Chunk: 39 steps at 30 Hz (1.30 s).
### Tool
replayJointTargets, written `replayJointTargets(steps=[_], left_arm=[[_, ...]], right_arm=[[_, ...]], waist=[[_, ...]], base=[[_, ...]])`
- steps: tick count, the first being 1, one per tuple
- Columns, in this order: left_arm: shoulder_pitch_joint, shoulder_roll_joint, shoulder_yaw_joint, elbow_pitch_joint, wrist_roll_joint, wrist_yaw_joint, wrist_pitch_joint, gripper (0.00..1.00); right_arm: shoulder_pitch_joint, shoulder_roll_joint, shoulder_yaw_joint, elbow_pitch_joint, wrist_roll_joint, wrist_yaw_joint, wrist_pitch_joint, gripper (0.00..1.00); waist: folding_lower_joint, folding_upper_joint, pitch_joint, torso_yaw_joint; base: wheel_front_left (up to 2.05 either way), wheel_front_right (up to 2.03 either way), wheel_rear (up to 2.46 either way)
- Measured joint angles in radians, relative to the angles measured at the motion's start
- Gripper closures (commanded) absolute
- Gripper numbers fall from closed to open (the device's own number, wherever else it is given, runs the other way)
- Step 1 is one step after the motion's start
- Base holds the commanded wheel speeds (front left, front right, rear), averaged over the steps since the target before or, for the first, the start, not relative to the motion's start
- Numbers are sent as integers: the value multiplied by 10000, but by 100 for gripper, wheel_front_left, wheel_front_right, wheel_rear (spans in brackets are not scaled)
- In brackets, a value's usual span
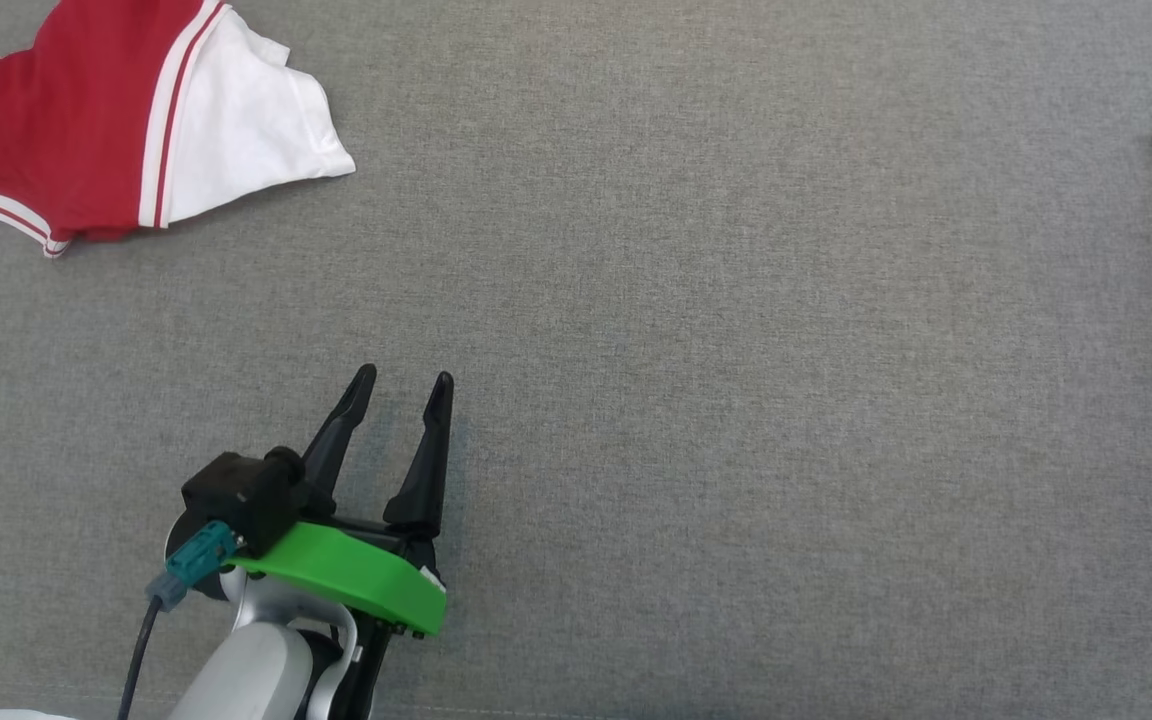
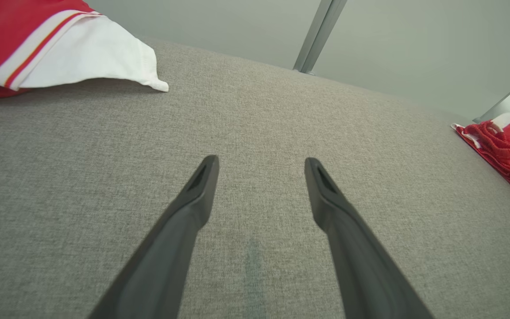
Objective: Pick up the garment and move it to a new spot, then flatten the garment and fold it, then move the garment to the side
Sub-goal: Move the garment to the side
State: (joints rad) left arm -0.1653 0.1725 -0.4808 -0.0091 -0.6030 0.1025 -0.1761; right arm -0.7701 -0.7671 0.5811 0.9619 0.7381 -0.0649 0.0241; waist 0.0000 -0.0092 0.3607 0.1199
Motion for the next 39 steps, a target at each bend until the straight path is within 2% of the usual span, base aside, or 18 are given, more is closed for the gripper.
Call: replayJointTargets(steps=[6,13,16,17,25,33,37,39], left_arm=[[0,2,107,-48,2,35,8,0],[1,12,226,-48,2,36,-8,0],[1,10,228,-10,2,36,-13,0],[1,0,226,29,0,36,-23,0],[0,-198,280,629,-102,29,-201,0],[174,-265,717,1248,-247,29,-422,0],[575,-161,1076,1409,-307,33,-489,0],[684,-94,1315,1459,-305,46,-550,0]], right_arm=[[5,-104,27,196,-84,-96,-58,0],[5,414,173,82,-130,-159,-280,0],[-55,596,313,-259,-268,-35,-585,0],[-214,842,389,-523,-337,98,-792,0],[-516,1969,591,-1394,-433,539,-1941,0],[28,3438,738,-2015,-314,658,-2610,0],[409,3935,748,-2376,-305,616,-2711,0],[597,4157,683,-2571,-257,453,-2719,0]], waist=[[0,0,21,-62],[0,0,-93,-318],[0,0,-239,-430],[0,0,-367,-506],[0,0,-1121,-800],[0,0,-2097,-1087],[0,0,-2587,-1246],[0,0,-2810,-1337]], base=[[0,0,0],[0,0,0],[0,0,0],[0,0,0],[0,0,0],[0,0,0],[0,0,0],[0,0,0]])
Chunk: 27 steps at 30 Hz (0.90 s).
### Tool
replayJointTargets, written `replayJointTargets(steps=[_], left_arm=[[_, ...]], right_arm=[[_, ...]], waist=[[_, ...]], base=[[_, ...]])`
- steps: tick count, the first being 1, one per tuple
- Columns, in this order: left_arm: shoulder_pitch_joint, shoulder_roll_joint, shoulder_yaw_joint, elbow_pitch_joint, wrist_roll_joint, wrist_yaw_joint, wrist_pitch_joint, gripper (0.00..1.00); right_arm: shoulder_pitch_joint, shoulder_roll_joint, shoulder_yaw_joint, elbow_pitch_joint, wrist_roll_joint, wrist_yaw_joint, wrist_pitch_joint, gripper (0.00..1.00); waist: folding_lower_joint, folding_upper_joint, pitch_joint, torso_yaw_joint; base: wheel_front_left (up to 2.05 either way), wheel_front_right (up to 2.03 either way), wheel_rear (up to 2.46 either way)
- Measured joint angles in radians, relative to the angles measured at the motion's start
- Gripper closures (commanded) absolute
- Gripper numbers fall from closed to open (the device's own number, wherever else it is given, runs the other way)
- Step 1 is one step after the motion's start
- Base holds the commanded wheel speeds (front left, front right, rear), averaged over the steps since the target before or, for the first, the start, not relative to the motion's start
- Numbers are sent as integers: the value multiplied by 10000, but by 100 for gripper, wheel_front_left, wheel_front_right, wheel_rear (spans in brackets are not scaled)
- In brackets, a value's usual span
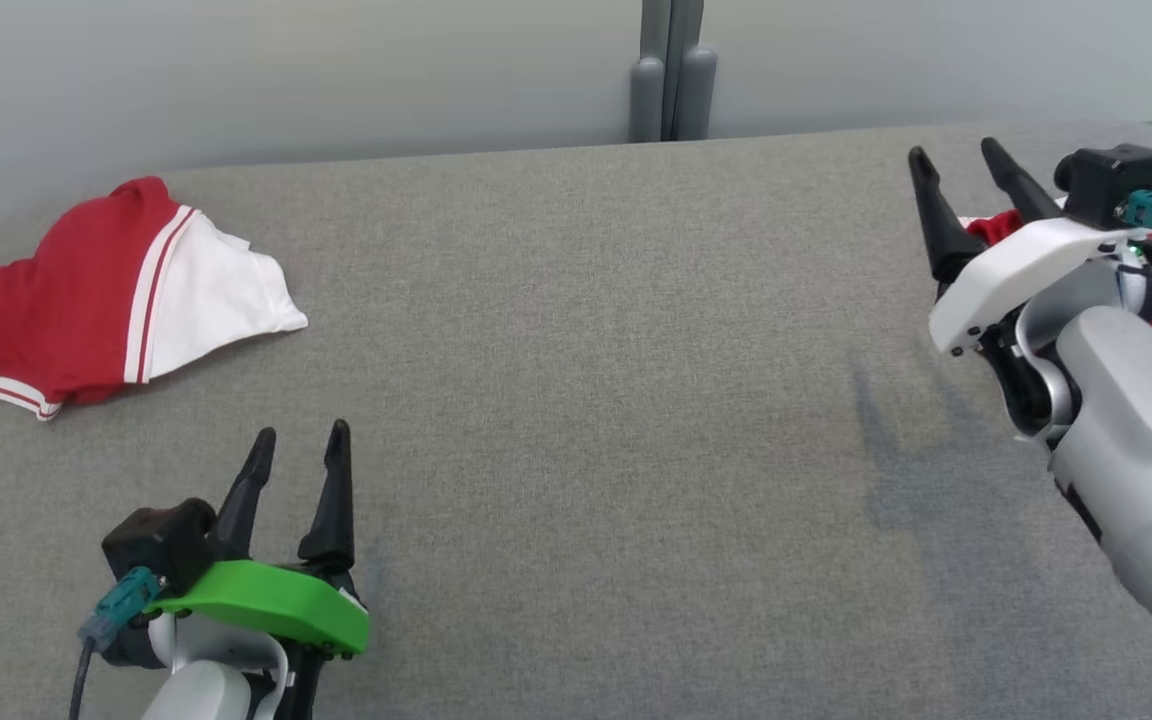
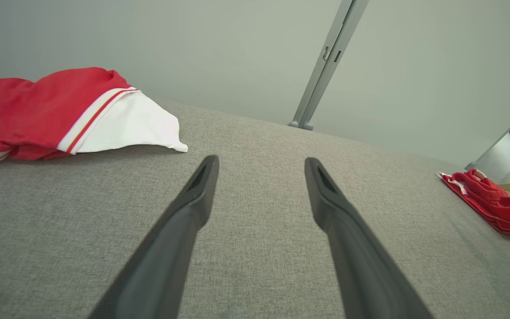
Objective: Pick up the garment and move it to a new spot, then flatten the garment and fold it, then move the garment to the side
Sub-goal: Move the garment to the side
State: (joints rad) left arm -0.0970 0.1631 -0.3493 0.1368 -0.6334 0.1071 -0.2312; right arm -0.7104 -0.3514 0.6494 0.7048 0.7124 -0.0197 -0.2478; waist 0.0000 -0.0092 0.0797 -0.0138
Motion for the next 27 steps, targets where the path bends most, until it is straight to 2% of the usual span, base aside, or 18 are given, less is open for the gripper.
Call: replayJointTargets(steps=[4,10,15,27], left_arm=[[10,69,253,13,295,79,-88,0],[406,90,489,-44,629,84,-169,0],[637,86,646,-163,966,90,-173,0],[1254,-221,1189,-224,1317,165,-176,0]], right_arm=[[697,222,-79,-257,-2,-422,-67,0],[1817,543,-370,-1097,-228,-790,-67,0],[2377,830,-895,-2238,-619,-907,-67,0],[3793,848,-1354,-3444,-1588,-1043,-67,0]], waist=[[0,0,-388,-187],[0,0,-799,-392],[0,0,-935,-499],[0,0,-1014,-514]], base=[[0,0,0],[0,0,0],[0,0,0],[0,0,0]])
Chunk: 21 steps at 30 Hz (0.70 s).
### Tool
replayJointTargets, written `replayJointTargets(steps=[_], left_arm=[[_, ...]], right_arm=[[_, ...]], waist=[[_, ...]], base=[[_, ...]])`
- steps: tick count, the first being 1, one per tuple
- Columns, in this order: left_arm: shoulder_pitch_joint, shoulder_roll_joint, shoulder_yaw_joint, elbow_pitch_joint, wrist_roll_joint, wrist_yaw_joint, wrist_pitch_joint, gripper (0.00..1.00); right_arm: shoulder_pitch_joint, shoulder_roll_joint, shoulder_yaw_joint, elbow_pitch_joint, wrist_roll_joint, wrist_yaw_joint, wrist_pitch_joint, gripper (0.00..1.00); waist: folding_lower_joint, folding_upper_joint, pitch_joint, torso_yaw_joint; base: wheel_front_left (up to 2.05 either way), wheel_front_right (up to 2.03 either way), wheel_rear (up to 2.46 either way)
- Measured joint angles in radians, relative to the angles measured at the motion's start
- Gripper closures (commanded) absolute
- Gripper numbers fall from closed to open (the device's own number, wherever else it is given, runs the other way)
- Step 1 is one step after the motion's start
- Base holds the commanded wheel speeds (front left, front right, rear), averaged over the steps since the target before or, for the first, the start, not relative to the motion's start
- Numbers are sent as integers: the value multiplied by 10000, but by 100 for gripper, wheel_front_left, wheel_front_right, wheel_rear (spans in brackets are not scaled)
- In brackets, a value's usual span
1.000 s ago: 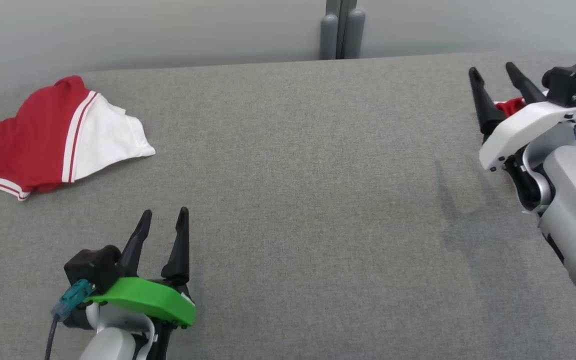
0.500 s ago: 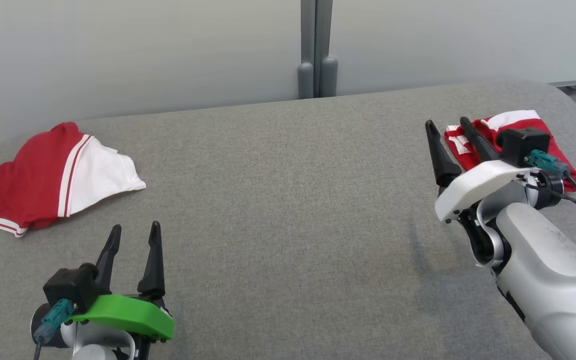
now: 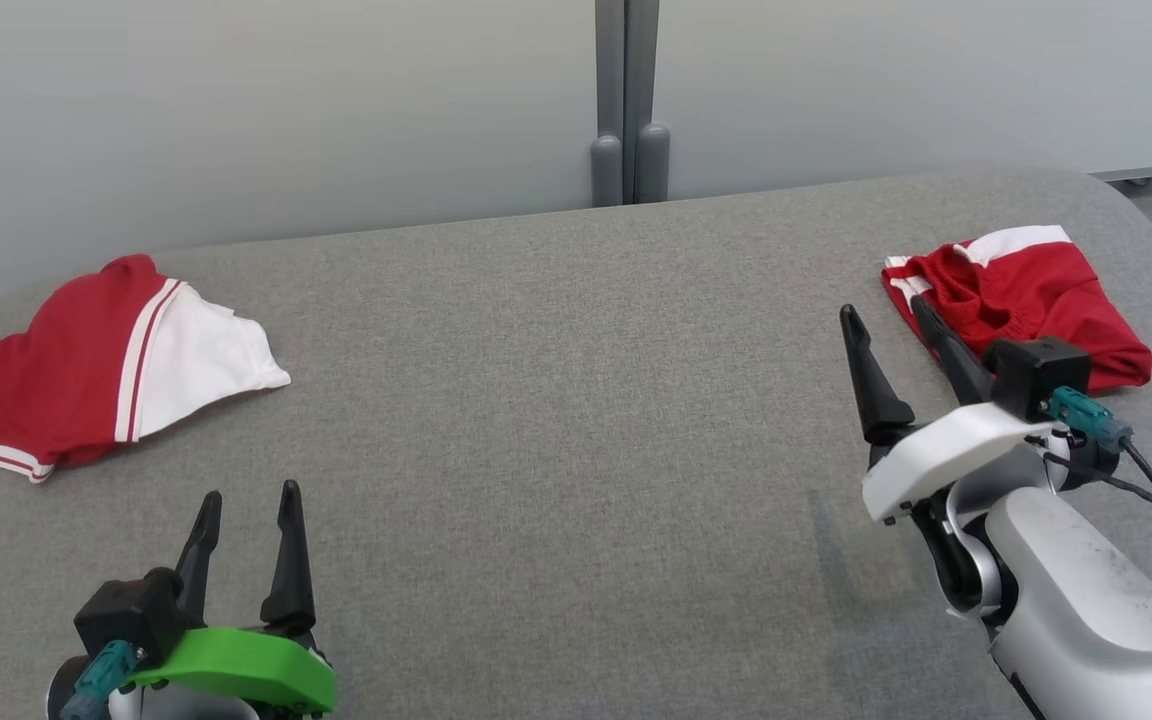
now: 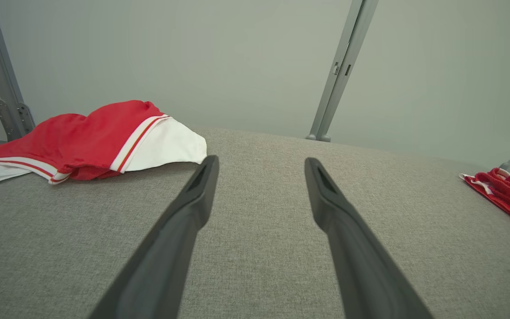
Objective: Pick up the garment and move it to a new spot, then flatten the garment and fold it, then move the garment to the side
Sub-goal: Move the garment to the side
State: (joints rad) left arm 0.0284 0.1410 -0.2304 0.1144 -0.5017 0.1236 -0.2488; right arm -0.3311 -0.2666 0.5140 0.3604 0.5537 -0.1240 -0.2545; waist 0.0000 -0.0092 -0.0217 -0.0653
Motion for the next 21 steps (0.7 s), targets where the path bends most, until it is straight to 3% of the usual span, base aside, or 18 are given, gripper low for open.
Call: replayJointTargets(steps=[21], left_arm=[[368,-374,387,-288,658,0,0,0]], right_arm=[[1735,378,-1045,-1225,-717,-12,0,0]], waist=[[0,0,36,172]], base=[[0,0,0]])
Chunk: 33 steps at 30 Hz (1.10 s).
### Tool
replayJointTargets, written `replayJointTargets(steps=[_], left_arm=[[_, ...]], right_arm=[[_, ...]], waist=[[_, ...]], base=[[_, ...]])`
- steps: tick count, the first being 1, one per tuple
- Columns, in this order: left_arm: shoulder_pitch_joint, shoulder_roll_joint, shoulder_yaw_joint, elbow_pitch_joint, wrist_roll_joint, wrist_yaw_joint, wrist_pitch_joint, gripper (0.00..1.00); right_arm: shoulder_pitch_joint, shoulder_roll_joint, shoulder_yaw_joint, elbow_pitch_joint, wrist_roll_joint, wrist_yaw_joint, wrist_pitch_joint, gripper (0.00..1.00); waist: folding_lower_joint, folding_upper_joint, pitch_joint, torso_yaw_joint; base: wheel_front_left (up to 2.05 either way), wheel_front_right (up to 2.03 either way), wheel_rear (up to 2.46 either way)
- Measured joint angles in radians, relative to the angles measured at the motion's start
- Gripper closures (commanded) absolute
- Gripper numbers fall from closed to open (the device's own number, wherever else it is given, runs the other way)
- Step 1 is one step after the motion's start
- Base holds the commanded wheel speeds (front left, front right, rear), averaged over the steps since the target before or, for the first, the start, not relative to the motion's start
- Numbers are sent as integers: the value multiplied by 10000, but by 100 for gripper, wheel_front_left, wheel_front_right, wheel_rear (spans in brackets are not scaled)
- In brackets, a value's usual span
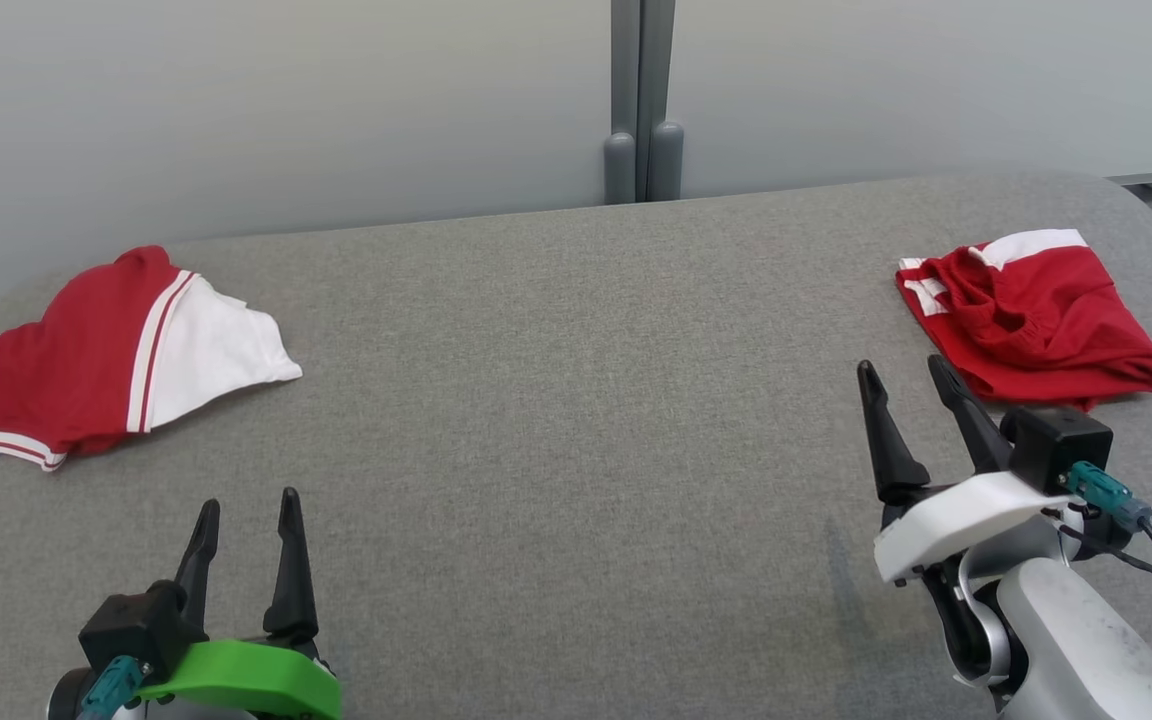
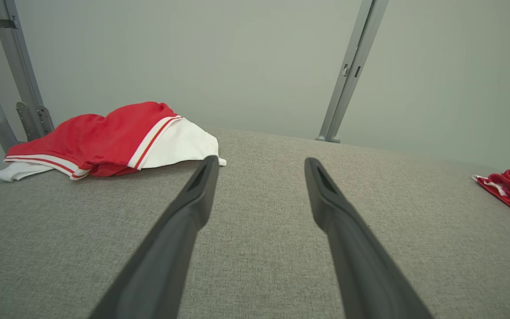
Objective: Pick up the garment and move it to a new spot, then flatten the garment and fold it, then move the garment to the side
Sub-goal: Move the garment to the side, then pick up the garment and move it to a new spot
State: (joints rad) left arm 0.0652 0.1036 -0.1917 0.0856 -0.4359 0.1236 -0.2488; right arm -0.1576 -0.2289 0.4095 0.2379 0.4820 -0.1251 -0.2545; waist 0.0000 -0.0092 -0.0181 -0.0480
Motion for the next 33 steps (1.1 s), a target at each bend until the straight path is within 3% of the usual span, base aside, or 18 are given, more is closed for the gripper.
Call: replayJointTargets(steps=[21,33], left_arm=[[9,-228,-63,-58,320,0,-2,0],[5,-282,-169,-27,453,0,-2,0]], right_arm=[[737,130,-895,-449,-612,-2,0,0],[1060,309,-725,-694,-713,4,0,0]], waist=[[0,0,59,428],[0,0,3,1478]], base=[[0,0,0],[0,0,0]])
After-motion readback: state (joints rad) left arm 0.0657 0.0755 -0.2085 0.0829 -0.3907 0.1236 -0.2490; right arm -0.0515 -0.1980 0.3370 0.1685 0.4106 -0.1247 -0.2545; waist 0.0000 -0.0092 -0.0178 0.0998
